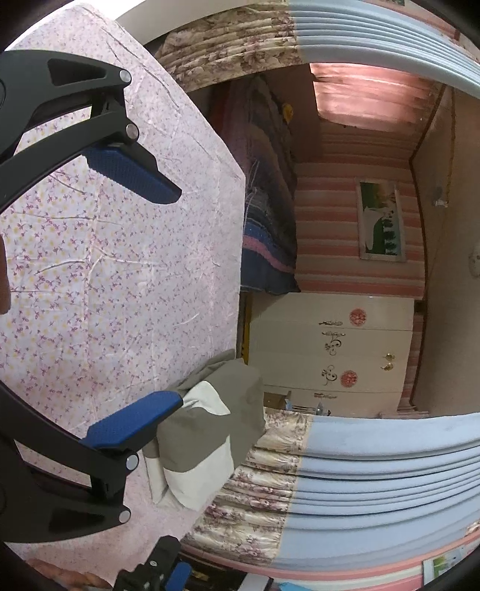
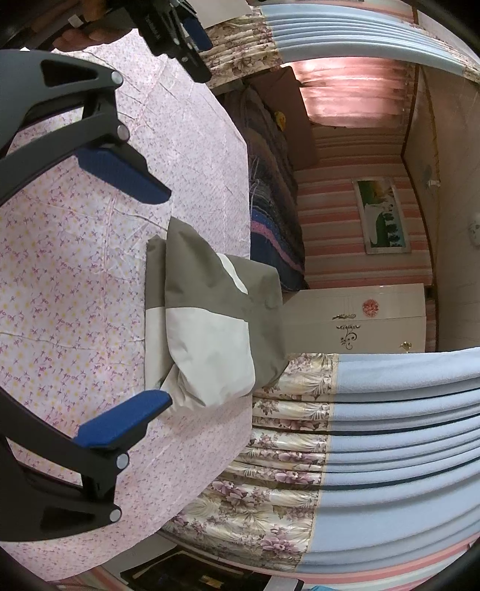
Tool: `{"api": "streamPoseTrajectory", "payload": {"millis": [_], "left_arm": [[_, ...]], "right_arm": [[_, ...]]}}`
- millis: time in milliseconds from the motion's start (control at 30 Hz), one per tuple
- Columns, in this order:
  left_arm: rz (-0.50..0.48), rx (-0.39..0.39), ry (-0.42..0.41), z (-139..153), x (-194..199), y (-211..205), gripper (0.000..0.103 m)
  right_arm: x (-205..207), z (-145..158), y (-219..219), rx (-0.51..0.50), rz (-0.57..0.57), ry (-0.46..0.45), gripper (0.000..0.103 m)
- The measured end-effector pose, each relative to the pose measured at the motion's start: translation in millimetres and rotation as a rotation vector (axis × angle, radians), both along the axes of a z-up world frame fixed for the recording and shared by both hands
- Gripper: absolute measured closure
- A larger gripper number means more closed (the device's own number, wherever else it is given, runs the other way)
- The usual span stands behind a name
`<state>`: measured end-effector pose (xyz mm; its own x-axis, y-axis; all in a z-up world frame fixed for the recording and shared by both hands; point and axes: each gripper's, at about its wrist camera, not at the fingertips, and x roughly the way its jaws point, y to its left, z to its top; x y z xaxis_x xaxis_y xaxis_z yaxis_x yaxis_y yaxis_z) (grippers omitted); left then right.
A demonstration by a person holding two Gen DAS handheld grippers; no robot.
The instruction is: Fold large clothes
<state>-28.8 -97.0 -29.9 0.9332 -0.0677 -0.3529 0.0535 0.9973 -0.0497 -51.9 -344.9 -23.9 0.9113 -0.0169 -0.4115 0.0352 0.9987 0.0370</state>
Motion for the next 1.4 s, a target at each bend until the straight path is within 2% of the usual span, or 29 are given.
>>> {"api": "streamPoseTrajectory", "payload": {"millis": [133,333,767,1167,1400], "left_arm": [[0.006,0.015,0.046,-6,6,-4,0.003],[0.009,0.023,0.036,-5,2,-6,0.003],[0.042,0.016,0.082,-8,7,2,0.003],[0.071,0.030,0.011,-7,0,2,0.003],[0.066,0.021,0.040,-12,6,4,0.003]], "right_arm": [[0,0,-4,0.000,0.004,0.006,0.002],[-3,0,-12,-0.008,0.000,0.010,0.002],[-5,-1,-15,0.000,0.015,0.018,0.002],[0,-8,-19,-0.024,0.011,0.044,0.002],[3,-11,-21,-0.023,0.009,0.046,0.002]]}}
